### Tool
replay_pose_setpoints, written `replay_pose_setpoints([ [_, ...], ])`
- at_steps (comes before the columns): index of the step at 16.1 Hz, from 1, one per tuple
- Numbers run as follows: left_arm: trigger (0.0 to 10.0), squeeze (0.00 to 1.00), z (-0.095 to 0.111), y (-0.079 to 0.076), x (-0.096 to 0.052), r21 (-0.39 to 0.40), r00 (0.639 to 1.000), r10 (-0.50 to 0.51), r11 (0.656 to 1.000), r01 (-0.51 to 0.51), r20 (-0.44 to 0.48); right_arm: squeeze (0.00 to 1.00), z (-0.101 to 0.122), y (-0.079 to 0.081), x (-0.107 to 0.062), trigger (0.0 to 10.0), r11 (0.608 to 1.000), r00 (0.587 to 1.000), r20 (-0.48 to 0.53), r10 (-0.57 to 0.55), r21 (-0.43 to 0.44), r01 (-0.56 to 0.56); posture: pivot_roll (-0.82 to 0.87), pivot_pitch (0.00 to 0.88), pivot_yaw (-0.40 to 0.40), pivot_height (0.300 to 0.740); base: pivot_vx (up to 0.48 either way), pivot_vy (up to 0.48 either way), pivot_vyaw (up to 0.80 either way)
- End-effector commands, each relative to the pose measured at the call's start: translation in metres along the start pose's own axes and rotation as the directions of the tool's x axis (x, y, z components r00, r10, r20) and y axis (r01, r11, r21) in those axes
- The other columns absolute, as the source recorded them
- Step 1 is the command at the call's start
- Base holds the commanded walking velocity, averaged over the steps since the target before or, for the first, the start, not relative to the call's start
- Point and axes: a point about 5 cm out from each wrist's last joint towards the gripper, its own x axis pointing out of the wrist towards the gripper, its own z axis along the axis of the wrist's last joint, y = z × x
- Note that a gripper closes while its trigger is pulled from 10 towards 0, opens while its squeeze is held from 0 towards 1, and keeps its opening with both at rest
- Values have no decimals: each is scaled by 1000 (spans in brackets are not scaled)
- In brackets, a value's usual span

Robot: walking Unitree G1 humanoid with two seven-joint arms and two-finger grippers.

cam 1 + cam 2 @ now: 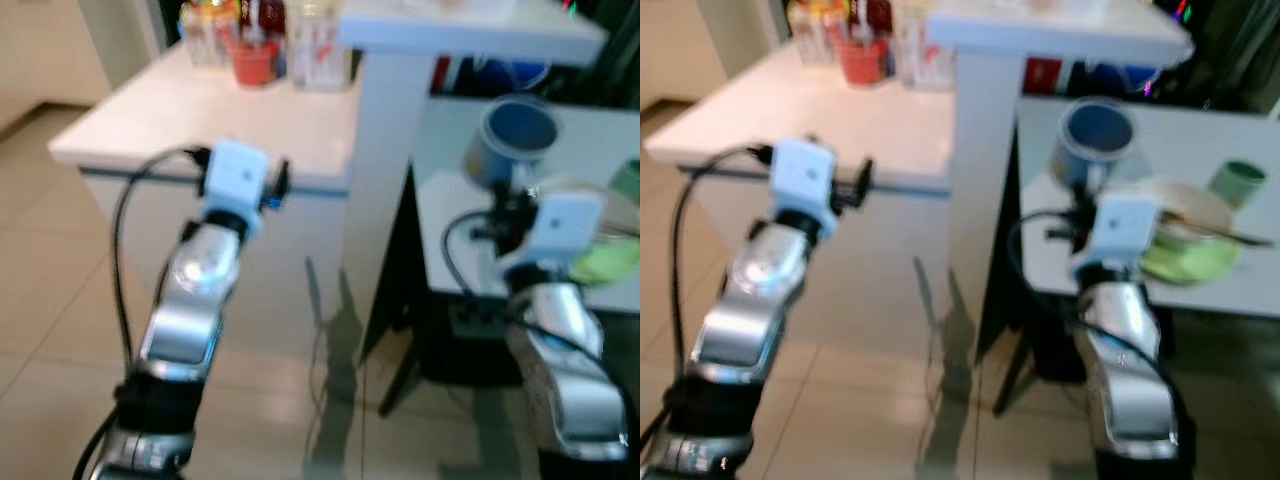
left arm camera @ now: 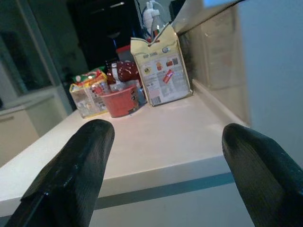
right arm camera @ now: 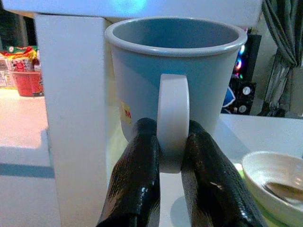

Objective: Setting the table

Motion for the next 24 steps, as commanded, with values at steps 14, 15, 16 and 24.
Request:
replay_pose_setpoints([
  [14, 10000, 0, 8, -15, 3, 13, 999, -39, 999, 39, 35, 0, 4, -24, 4, 10000, 993, 993, -32, -115, -30, 114, -31, 0, 18, 740, 0, -423, 0],
  [15, 10000, 0, 9, -15, 3, 13, 999, -39, 999, 38, 36, 0, 4, -23, 4, 10000, 993, 993, -32, -113, -29, 113, -31, 0, 18, 740, 0, -439, 0],
  [16, 10000, 0, 8, -15, 3, 13, 999, -38, 999, 38, 36, 0, 4, -23, 4, 10000, 993, 993, -33, -112, -29, 111, -33, 0, 18, 740, 0, -435, 0],
  [24, 10000, 0, 8, -15, 4, 11, 999, -35, 999, 35, 33, 0, -1, -23, 2, 10000, 994, 992, -60, -111, -23, 110, -32, 0, 15, 740, 0, -434, 0],
])
